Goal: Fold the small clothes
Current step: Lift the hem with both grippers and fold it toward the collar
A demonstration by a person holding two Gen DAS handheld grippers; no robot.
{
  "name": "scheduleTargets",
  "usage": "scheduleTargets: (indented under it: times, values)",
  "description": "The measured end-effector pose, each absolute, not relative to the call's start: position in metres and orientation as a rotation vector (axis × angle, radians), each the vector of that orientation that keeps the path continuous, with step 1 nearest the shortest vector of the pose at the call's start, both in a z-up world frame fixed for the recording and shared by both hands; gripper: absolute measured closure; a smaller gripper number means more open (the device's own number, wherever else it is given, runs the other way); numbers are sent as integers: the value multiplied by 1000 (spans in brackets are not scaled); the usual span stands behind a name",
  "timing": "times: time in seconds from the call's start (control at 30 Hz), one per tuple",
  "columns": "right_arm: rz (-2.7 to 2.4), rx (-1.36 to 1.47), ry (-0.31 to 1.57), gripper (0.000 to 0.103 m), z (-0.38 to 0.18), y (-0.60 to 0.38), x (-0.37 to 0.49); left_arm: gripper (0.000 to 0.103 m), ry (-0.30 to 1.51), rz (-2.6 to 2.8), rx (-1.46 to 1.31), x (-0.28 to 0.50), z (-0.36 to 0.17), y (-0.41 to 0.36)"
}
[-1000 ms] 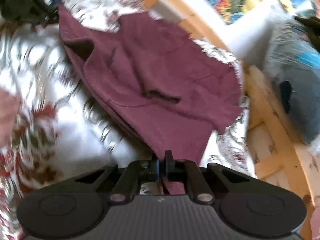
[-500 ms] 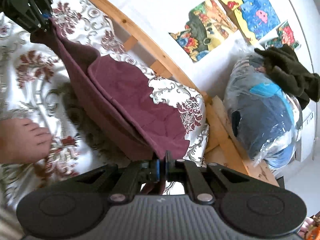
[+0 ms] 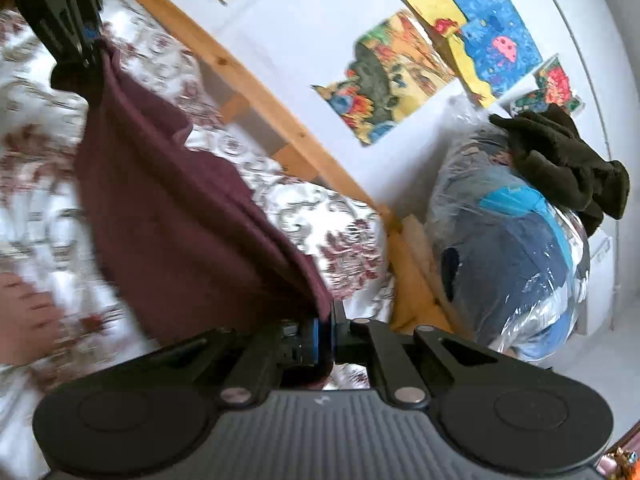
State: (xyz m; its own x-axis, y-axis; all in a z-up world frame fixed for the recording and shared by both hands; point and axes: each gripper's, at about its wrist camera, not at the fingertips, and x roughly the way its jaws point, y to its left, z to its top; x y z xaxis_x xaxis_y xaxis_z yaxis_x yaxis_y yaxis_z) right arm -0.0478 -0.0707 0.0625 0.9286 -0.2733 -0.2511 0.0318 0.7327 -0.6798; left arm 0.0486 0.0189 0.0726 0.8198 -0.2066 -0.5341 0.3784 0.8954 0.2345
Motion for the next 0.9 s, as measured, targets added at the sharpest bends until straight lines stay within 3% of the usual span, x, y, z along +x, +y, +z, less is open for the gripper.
scheduleTargets:
  times: [0.3, 0.7, 0.73, 0.83, 0.9]
  values:
    - [-282, -660, 270, 96, 39, -101, 82, 97, 544, -148, 357, 184, 75, -9]
    - [-224, -560, 370, 95, -22, -136, 187, 96, 683, -123, 293, 306, -2, -18]
    - [-225, -550, 375, 92, -25, -138, 192, 96, 691, -121, 296, 310, -7, -19]
    - [-222, -469, 406, 64, -32, -149, 204, 96, 733, -111, 299, 323, -19, -20]
    - [-216, -421, 421, 59, -33, -155, 208, 96, 759, -107, 290, 329, -23, -19]
